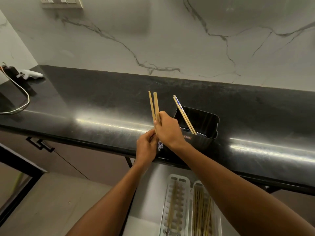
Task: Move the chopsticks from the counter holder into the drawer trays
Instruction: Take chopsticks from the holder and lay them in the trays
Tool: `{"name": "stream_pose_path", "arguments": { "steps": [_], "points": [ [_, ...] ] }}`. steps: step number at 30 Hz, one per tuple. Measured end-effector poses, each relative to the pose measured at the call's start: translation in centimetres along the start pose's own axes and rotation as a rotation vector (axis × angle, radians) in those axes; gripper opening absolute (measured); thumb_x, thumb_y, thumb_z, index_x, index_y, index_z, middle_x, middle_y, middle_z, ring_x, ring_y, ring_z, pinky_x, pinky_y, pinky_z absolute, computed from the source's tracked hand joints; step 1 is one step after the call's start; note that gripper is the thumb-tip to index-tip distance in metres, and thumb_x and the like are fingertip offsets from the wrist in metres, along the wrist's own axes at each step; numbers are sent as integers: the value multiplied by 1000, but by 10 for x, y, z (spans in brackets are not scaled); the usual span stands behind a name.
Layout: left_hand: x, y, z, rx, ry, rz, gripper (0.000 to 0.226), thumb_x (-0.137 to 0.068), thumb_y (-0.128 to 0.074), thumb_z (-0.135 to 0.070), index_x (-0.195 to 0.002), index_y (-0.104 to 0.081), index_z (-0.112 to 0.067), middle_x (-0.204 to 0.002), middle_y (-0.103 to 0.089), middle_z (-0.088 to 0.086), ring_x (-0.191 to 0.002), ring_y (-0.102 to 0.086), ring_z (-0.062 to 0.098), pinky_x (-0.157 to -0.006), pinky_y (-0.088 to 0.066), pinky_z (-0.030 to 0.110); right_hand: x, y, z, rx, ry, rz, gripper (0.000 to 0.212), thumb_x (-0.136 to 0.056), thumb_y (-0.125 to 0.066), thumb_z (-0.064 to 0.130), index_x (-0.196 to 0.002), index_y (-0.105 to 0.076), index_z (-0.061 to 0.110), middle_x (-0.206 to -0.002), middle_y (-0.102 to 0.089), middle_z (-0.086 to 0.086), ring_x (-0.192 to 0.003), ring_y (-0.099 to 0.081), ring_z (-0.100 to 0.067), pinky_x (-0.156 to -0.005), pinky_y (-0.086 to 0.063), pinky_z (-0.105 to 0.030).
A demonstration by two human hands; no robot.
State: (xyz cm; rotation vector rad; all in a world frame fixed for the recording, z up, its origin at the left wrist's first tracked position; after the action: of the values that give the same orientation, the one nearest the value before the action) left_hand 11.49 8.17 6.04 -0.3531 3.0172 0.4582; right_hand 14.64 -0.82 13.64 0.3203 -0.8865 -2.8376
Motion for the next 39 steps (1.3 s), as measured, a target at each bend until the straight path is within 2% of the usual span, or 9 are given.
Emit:
{"name": "stream_pose_path", "arguments": {
  "steps": [3,8,15,20,24,27,32,36,39],
  "points": [
    [0,3,-5,-28,-35,-25,23,-95,-55,-8,-102,-68,-25,-83,-71,-10,-77,-67,5,-69,-57,20,5,-1,0,-47,4,-1,11,-99,-45,16,-91,-51,11,-74,-55,-1,-66,-54,-13,-64,-50,-30],
    [-2,9,-5,-59,-49,-44,20,-95,-56,-12,-107,-69,-19,-89,-72,-2,-84,-69,13,-76,-59,28,7,-1,-4,-151,-41,-8,15,-100,-43,18,-88,-50,12,-70,-54,0,-61,-51,-11,-57,-47,-24],
    [3,4,-2,-81,-63,-17,16,-96,-54,-12,-93,-69,-18,-78,-70,9,-74,-65,28,-69,-55,41,12,-9,-23,-213,-72,-22,14,-96,-52,14,-89,-52,2,-72,-58,-13,-64,-56,-18,-64,-56,-39],
    [5,1,7,-92,-27,18,18,-96,-53,-13,-88,-68,-14,-73,-67,10,-70,-62,32,-66,-54,48,19,-12,-28,-232,-73,-14,14,-97,-51,14,-86,-53,5,-71,-58,-10,-64,-59,-18,-64,-56,-32],
    [18,0,-5,-77,-58,87,17,-96,-54,-19,-88,-68,-23,-70,-66,3,-63,-59,16,-60,-52,29,32,3,-16,-183,-17,-26,15,-96,-53,12,-82,-54,6,-71,-61,-15,-66,-63,-26,-62,-56,-31],
    [50,-1,-10,-32,-90,187,18,-94,-57,-19,-89,-69,-30,-73,-70,-2,-67,-65,12,-62,-54,24,62,10,-11,-130,5,15,24,-95,-54,14,-72,-48,20,-67,-59,-8,-61,-61,-16,-57,-52,-18],
    [120,-14,18,-11,-28,323,21,-91,-58,-3,-93,-69,-20,-83,-72,-9,-77,-69,1,-70,-53,15,133,-12,-45,-112,-151,135,17,-95,-53,20,-79,-50,26,-76,-56,4,-68,-58,-6,-63,-50,-18],
    [158,-29,67,-15,124,386,16,-93,-58,-6,-96,-70,-16,-85,-74,-5,-78,-69,3,-68,-52,17,167,-32,-78,-55,-285,209,20,-96,-52,24,-77,-48,29,-73,-54,9,-64,-55,-1,-56,-43,-12],
    [182,-46,107,-96,251,466,19,-91,-58,-11,-87,-70,-26,-78,-73,-3,-71,-66,5,-61,-52,29,185,-48,-110,10,-401,298,19,-96,-52,23,-77,-50,23,-74,-56,7,-65,-56,-2,-59,-45,-14]
  ]
}}
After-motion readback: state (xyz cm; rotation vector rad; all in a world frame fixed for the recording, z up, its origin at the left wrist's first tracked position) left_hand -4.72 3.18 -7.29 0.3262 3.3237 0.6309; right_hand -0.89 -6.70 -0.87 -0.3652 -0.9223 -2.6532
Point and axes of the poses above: each hand's wrist, its own x-axis away from the middle knuckle, its own y-axis out of the back of the hand, z = x × y, the point moved 9 cm from there along -x, towards the middle knuckle
